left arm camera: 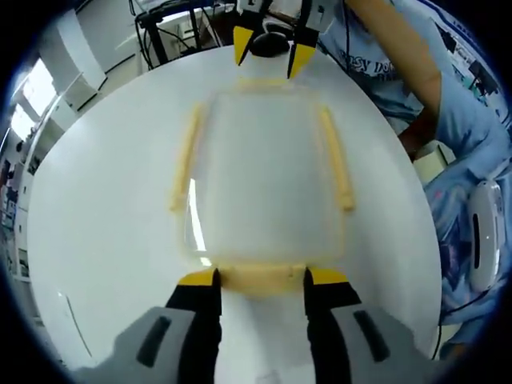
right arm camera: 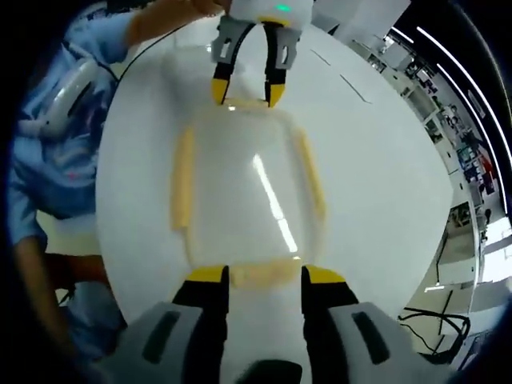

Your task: Snap each plastic latch of the storage box into its locked position after aligning the lid with the box until every specified latch is closed and the lid sits flush.

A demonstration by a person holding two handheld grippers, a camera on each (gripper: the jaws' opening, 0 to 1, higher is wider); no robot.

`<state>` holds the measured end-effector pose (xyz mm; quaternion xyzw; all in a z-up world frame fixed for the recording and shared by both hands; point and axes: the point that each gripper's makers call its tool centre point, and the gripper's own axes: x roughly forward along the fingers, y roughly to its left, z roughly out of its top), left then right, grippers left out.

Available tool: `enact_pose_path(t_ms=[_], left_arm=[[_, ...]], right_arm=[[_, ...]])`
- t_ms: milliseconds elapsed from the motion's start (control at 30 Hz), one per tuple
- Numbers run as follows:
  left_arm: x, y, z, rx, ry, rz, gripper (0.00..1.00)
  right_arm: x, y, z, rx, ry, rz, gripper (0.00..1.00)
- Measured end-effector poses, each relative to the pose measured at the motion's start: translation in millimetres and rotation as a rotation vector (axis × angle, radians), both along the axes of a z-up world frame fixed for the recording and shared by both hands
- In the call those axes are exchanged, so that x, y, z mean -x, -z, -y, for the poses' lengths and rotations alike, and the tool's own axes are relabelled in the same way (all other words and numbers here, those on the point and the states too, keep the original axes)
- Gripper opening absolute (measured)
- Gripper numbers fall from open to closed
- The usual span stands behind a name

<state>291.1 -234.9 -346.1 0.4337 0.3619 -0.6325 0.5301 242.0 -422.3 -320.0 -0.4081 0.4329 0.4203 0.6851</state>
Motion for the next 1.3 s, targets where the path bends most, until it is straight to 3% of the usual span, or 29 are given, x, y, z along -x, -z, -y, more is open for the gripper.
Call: enact_pose_path(t_ms=[100, 433, 567, 800, 1300], left_arm=[[0.8, -0.6, 0, 0.002, 0.0, 0.0, 0.4], [3.0, -1.9, -1, 0.044, 0.005, -0.005, 0.4], [3.2, -1.6, 0, 0.048, 0.01, -0.006, 0.4], [3.2, -1.4, 0, 0.072, 0.019, -0.009, 0.4], [-2.8, -2.6, 2, 0.092, 0.009, -0.016, 0.41]], right_arm=[[6, 14.0, 8, 0.046, 0.011, -0.06, 0.42], [-12, 18.2, 6, 0.003, -0.014, -0.058, 0.46], [-10, 21.2, 1, 0.038, -0.083, -0.114, 0.46], [-8, 27.5, 1, 0.057, -0.119, -0.226, 0.43], [-12, 27.9, 3, 0.045, -0.127, -0.235, 0.4]])
